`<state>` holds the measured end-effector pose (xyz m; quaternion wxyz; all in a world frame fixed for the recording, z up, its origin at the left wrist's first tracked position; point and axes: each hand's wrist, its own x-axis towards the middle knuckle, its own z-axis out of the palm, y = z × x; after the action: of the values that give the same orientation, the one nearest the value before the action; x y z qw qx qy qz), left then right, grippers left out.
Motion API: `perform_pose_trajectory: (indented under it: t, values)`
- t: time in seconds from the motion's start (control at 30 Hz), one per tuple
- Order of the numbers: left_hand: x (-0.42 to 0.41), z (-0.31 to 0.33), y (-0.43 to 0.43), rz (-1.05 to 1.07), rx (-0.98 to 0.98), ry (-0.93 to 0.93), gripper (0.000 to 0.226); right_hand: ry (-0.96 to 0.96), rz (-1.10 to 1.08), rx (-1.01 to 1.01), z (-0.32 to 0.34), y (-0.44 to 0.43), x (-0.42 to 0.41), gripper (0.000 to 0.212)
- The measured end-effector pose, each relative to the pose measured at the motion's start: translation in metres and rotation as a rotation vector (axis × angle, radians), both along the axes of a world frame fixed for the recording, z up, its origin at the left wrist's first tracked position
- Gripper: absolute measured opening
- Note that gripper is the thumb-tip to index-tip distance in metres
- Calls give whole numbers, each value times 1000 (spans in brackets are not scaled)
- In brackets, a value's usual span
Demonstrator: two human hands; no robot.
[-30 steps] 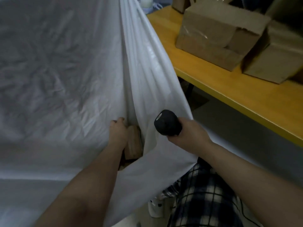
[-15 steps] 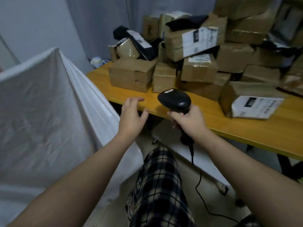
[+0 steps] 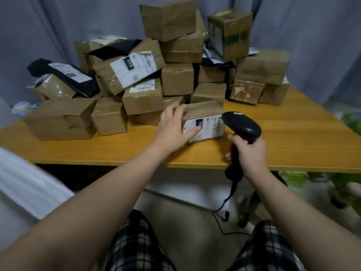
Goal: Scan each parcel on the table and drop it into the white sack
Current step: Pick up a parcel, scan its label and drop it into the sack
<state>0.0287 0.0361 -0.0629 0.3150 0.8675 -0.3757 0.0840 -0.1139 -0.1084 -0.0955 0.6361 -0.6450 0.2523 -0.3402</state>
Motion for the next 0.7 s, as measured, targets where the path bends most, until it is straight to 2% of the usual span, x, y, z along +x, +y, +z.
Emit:
perform_pose_trajectory:
  t: [0.07, 0.17, 0.3, 0.47, 0.57, 0.7]
  values:
    - [12, 8, -14, -20, 133, 12, 88, 11, 17, 18, -5, -5, -1, 18]
    - [32, 18, -24, -45, 304, 52, 96, -12, 22, 80, -11, -8, 0, 21]
    - [47, 31, -33, -92, 479, 12, 89, -23, 16, 114, -9, -7, 0, 21]
    - [44, 40, -51, -157, 581, -17, 83, 21, 8, 72, -8, -5, 0, 13]
    - [33, 38, -46, -115, 500, 35, 85, 33, 8, 17, -11, -4, -1, 14]
    - [18, 14, -9, -100, 35, 296, 89, 22, -35, -114, -12, 9, -1, 13]
